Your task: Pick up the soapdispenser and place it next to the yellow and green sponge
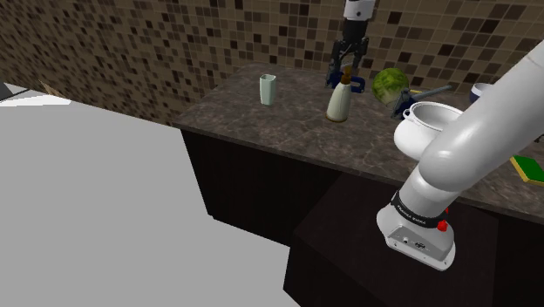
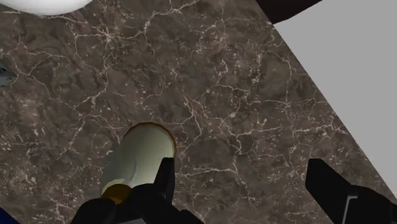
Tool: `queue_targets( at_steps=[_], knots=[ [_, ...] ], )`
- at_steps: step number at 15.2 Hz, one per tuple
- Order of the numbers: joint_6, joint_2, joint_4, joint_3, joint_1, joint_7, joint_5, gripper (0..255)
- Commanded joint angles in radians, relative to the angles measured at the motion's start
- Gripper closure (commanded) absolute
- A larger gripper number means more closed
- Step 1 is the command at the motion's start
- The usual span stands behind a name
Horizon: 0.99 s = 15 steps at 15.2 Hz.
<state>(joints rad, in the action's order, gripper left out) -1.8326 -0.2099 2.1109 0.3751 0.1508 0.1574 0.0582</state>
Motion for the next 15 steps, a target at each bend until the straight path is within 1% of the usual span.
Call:
queue_targets(
  at_steps=[1,6,11,15],
  knots=[
    [-0.019,0.065,-0.051,0.027,0.011,0.026,-0.019,0],
    [-0.045,0.230,-0.192,0.087,0.052,0.100,-0.089,0],
    [-0.043,0.405,-0.359,0.125,0.116,0.173,-0.181,0],
    [-0.094,0.414,-0.316,0.121,0.117,0.177,-0.187,0]
  ],
)
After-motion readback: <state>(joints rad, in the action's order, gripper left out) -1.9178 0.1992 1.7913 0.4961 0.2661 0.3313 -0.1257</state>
